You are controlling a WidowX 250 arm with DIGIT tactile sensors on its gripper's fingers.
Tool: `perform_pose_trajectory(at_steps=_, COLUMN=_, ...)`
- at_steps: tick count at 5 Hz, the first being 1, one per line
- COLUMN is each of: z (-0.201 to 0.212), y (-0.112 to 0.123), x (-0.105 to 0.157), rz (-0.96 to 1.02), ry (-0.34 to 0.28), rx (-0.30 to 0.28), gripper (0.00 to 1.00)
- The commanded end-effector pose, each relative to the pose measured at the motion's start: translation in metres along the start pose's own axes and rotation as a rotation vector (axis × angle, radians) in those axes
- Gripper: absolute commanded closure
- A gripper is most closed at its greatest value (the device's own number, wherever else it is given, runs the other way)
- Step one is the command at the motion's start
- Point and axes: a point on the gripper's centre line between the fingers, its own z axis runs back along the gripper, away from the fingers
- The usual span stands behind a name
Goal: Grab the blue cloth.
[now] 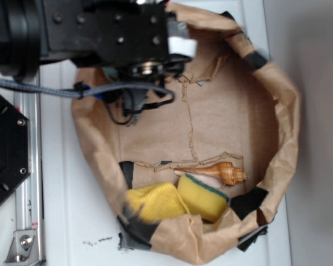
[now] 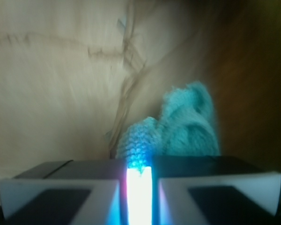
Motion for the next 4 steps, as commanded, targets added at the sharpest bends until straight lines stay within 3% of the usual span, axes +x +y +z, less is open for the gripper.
perform_pose_trajectory(at_steps=1, z=0.041, y=-0.033, x=0.04, rz=-0.093, ry=-0.137, rx=-0.042, gripper=1.0)
perform_pose_trajectory(at_steps=3, z=0.047, y=-0.036, x=0.025, rz=-0.119, ry=-0.166, rx=-0.153, gripper=1.0)
perform_pose_trajectory(at_steps=4, z=0.045, y=-0.031, x=0.02, rz=-0.097, ry=-0.178, rx=-0.144, gripper=1.0)
